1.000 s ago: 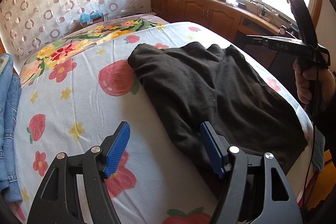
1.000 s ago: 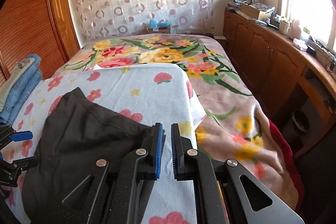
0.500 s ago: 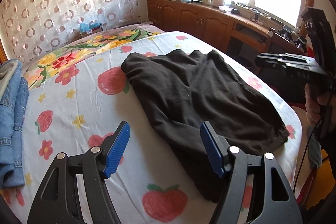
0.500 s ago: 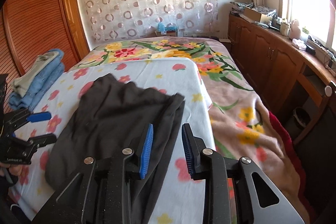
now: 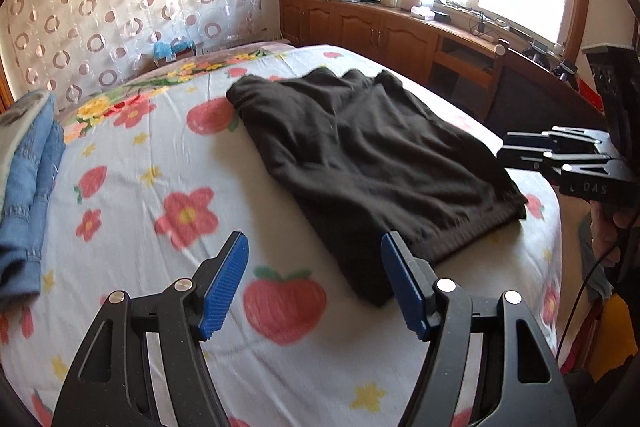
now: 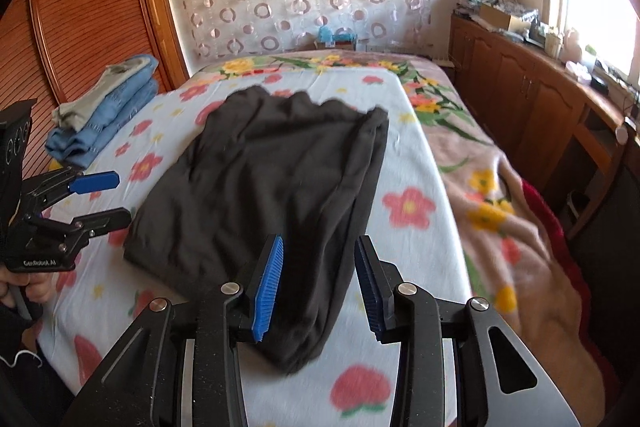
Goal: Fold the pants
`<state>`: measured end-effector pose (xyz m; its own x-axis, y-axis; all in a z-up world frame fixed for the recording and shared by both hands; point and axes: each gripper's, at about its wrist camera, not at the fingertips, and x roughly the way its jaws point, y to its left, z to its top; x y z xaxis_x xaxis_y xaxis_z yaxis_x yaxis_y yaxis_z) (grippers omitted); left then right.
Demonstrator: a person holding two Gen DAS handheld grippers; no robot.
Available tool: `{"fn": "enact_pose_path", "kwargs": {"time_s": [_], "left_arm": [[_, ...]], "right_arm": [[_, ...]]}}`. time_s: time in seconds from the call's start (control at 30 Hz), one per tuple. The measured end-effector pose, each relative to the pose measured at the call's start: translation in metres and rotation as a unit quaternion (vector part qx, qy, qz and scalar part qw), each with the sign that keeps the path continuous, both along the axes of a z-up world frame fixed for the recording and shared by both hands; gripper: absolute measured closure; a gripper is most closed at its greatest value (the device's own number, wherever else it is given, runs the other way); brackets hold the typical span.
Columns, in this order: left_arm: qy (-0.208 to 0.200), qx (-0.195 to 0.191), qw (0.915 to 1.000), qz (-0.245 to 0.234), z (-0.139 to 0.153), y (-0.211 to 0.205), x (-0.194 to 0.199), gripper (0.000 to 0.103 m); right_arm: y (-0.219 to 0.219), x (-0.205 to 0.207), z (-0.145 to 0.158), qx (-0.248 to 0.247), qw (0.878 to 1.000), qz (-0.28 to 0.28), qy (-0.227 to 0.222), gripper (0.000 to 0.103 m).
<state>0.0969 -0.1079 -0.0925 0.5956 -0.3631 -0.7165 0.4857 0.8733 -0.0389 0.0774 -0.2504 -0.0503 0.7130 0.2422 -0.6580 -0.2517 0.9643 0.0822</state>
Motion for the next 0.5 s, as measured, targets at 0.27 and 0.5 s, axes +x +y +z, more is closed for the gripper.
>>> {"fn": "enact_pose_path", "kwargs": {"time_s": [0.27, 0.5], "left_arm": [[0.020, -0.008, 0.9991, -0.037, -0.010, -0.008, -0.016, 0.042], [0.028, 0.000, 0.9982, -0.054, -0.019, -0.020, -0.015, 0.057]], "right_arm": [[-0.009, -0.009, -0.006, 0.021, 1.000, -0.008, 0.021, 0.064], [-0.011, -0.011, -0.005, 0.028, 0.999, -0.015, 0.023, 0.064]]}}
